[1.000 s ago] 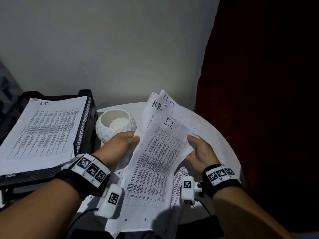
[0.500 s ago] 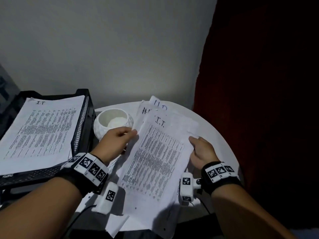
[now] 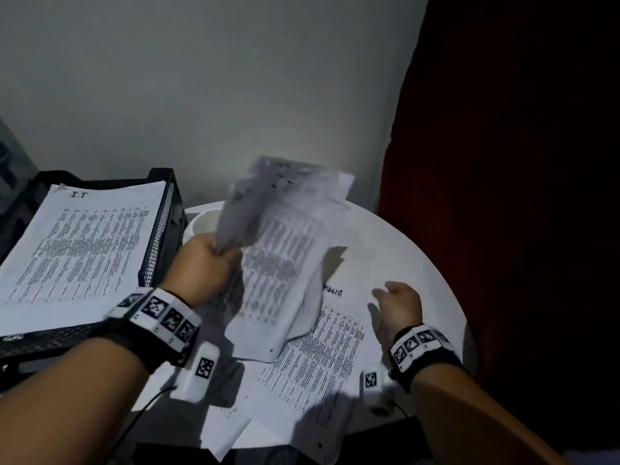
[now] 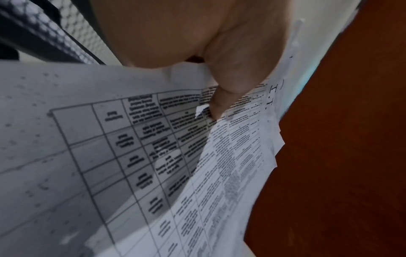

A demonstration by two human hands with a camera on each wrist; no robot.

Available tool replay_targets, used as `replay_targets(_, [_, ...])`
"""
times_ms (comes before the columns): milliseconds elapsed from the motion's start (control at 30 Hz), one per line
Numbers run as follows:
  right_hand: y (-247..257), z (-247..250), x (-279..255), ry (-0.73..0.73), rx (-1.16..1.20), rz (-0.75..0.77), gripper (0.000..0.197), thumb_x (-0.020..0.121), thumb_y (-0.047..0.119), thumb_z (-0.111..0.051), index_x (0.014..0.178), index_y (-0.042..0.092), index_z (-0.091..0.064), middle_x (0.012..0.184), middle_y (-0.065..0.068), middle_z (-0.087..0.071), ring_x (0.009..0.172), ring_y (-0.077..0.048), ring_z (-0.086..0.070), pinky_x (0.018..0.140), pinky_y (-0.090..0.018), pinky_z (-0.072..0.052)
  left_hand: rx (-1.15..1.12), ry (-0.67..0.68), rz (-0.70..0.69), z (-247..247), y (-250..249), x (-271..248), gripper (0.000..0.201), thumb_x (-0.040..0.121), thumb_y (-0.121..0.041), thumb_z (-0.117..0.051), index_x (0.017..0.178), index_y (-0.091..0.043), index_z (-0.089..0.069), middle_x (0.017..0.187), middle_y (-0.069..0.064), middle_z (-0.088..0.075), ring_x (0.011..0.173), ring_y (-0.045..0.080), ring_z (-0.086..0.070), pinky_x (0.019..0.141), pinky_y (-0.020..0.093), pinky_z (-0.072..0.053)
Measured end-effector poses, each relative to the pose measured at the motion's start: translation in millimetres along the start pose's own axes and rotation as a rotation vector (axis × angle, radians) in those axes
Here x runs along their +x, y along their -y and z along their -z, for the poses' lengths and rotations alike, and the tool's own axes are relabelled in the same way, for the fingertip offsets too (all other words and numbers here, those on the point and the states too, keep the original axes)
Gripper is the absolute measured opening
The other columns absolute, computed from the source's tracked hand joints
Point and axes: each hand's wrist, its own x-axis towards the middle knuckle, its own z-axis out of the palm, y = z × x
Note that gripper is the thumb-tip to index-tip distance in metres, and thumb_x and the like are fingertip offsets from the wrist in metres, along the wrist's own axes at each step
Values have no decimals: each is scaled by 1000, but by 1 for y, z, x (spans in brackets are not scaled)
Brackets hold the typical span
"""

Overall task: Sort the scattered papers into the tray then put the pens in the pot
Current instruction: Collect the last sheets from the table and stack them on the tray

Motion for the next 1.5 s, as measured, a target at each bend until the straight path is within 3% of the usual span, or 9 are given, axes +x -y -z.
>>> replay_targets(167, [-29,-2,15,101,-747,17,122,63,46,-88,161,14,-23,156,-14,-44,139,-37,-48,109,-43,-47,-193,-127,144,28,9,9,15,90,-20,-72,84,-8,-66,78,16,-68,63,26,-59,62,35,-51])
replay_targets(333, [-32,-1,9,149,-1094,121,108,78,29,-86,163,23,-19,150,-15,-48,141,-38,-40,106,-47,-50,-207,-144,206,40,16,15,23,89,-25,-74,88,-5,-63,72,13,-61,60,25,-55,60,40,-50])
replay_targets(500, [-40,-1,1,123,-938,105,98,85,7,-68,163,30,-12,109,-10,-62,98,-32,-66,81,-40,-61,-225,-152,194,40,-1,15,24,88,-26,-74,93,-5,-65,86,22,-70,75,38,-68,73,49,-58])
replay_targets(633, [-47,2,-8,101,-830,84,72,86,7,-61,153,17,-36,123,-17,-66,102,-34,-65,85,-35,-55,-259,-122,176,40,-11,4,26,90,-21,-73,98,2,-64,84,26,-66,67,29,-61,64,39,-52])
replay_targets(767, [-36,1,-22,146,-572,108,5,77,5,-64,79,7,-68,75,-14,-68,65,-27,-60,58,-36,-50,-304,-71,181,44,-20,-9,25,90,-21,-72,93,2,-63,84,31,-66,64,27,-59,62,38,-52])
replay_targets(833, [-7,0,-36,136,-347,178,17,79,6,-67,63,14,-65,59,-5,-60,58,-22,-55,55,-30,-42,-338,-34,191,48,-24,-15,25,91,-21,-71,90,2,-61,72,22,-59,58,24,-55,56,35,-49])
replay_targets(1000, [90,4,-81,197,32,410,18,99,8,-59,97,14,-76,90,-1,-80,81,-18,-77,74,-32,-62,-489,32,209,58,-34,-25,32,87,-23,-74,102,3,-65,97,34,-66,80,40,-65,79,61,-56])
replay_targets(1400, [129,-8,-163,588,426,321,32,105,5,-47,130,5,-67,128,-19,-71,124,-39,-65,109,-55,-48,-643,73,176,54,-36,-37,22,87,-18,-74,105,-10,-65,107,10,-71,103,27,-65,84,36,-49])
replay_targets(1500, [123,-18,-159,614,475,255,38,105,1,-39,136,2,-62,132,-24,-67,124,-42,-63,110,-57,-47,-609,105,169,56,-33,-36,33,81,-30,-77,104,-8,-68,105,16,-72,104,34,-66,93,45,-52])
